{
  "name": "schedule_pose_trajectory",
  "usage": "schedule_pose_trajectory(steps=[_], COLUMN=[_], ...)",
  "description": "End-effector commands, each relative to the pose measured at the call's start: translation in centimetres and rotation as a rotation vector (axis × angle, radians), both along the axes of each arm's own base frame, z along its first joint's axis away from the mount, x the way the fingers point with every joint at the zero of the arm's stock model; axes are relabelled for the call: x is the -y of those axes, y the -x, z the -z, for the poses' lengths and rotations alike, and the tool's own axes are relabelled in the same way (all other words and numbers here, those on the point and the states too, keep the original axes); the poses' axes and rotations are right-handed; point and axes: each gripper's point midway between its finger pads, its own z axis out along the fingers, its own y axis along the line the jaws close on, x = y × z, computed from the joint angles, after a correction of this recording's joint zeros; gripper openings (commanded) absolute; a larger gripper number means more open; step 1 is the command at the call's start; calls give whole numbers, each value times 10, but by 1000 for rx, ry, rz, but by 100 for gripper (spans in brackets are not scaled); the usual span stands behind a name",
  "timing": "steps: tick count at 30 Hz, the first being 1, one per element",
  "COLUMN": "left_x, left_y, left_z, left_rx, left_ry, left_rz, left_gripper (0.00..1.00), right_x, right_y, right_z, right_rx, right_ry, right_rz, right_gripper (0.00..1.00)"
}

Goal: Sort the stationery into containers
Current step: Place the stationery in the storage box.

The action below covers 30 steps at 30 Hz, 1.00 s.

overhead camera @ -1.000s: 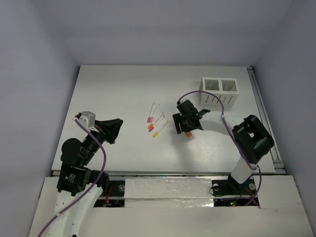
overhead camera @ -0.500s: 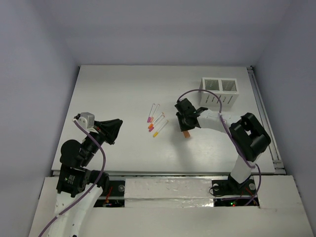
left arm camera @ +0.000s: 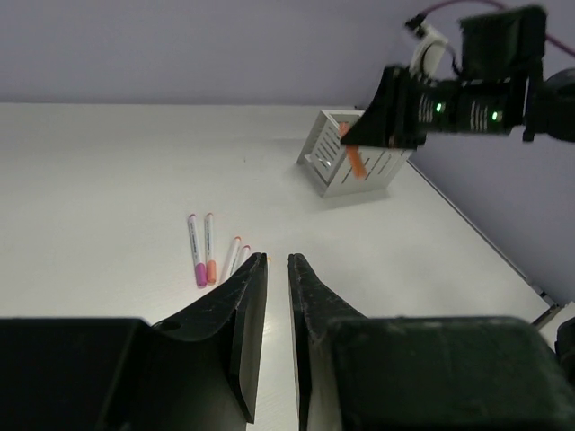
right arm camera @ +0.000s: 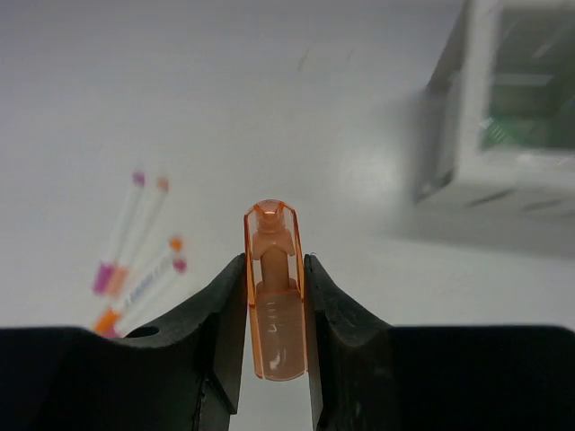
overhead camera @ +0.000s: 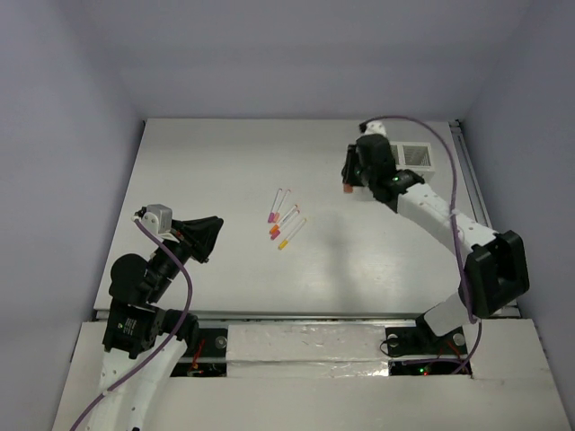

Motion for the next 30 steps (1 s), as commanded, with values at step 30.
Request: schedule_pose_trajectory(steps=[30], left_x=[5], left_y=[2], left_z=[-17], left_rx=[61], left_ry=[14], left_rz=[28], left_gripper=[14], right_x=[155], right_y=[-130], right_z=[-44], right_rx=[268], right_ry=[70], right_rz=[499], right_gripper=[34])
